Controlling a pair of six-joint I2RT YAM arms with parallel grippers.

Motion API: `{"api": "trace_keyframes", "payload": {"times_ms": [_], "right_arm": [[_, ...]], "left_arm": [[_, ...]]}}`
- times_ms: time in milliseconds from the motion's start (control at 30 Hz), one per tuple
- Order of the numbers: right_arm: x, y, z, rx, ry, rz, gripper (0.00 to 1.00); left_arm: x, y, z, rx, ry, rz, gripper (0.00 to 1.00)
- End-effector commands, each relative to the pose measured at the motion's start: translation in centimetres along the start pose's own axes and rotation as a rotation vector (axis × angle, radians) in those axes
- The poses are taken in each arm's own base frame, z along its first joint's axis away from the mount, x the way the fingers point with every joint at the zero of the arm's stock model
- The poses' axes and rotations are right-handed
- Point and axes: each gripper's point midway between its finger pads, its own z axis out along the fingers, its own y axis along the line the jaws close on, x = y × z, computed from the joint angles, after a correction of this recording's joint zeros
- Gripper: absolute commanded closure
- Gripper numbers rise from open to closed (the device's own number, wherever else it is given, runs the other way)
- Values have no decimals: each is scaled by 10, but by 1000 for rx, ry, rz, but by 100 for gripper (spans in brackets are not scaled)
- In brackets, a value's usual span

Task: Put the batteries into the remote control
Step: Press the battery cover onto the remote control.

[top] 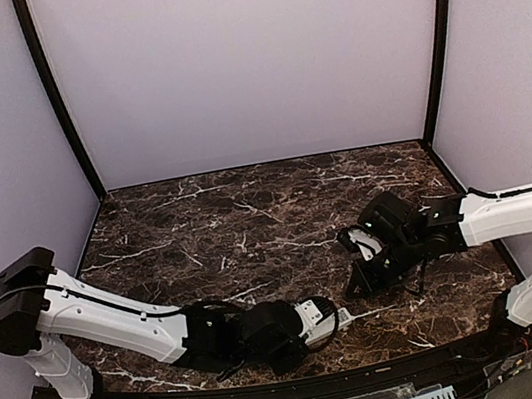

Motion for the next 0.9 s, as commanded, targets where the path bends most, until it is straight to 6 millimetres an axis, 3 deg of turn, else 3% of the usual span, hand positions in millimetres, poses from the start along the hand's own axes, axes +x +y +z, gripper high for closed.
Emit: {"api": "trace_keyframes", "payload": {"times_ms": [0, 267, 567, 733, 867], "right_arm": [[-3, 4, 0, -35, -13, 7, 100], [0, 4, -2, -45, -17, -5, 100], [1, 5, 2, -52, -6, -17, 100], [1, 5, 4, -52, 0, -18, 100], [2, 4, 3, -48, -1, -13, 100]], "left_arm": [[-18, -6, 17, -13, -14, 56, 100], [-19, 0, 18, 23, -2, -37, 100], [9, 12, 20, 28, 104, -105, 100], [12, 5, 27, 60, 123, -112, 100], [30, -2, 36, 78, 195, -135, 100]]}}
